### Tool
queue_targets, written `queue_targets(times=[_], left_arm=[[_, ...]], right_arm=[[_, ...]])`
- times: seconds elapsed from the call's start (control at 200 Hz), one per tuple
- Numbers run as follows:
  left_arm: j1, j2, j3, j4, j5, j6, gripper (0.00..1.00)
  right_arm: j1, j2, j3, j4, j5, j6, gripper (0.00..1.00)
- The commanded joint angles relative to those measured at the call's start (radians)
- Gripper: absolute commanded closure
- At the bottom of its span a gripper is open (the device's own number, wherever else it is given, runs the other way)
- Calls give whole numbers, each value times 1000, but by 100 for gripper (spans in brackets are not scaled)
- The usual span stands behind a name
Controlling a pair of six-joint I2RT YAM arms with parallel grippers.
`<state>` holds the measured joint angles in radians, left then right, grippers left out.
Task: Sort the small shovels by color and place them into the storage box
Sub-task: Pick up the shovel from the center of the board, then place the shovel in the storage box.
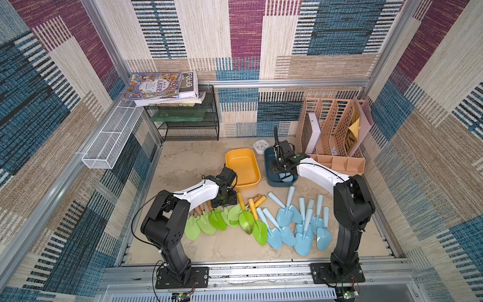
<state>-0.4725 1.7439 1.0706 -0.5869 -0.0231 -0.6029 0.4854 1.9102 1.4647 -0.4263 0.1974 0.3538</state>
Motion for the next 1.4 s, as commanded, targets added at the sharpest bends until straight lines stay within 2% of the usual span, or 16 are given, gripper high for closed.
queue_targets(times=[0.0,0.165,0.376,0.516,0.656,0.896,1.082,1.212,1.397], left_arm=[[8,18,12,-31,3,-24,29],[9,53,34,-50,-8,-27,48],[9,99,70,-84,-15,-18,85],[10,109,88,-94,-28,4,100],[9,86,127,-124,-60,32,100],[9,-42,191,-241,-111,49,100],[9,-97,304,-299,-153,97,100],[10,-37,462,-281,-139,147,100],[20,192,779,-229,-38,146,100]], right_arm=[[-4,-14,-15,22,-1,6,54],[-11,-31,-40,30,-6,9,55],[-17,-40,-46,30,-10,9,57],[-18,-42,-48,30,-9,10,56],[-18,-42,-49,29,-12,11,57],[-18,-46,-47,38,-20,16,57],[-22,-63,-45,55,-25,21,57],[-35,-89,-46,56,-24,26,57],[-57,-156,-88,49,-25,20,57]])
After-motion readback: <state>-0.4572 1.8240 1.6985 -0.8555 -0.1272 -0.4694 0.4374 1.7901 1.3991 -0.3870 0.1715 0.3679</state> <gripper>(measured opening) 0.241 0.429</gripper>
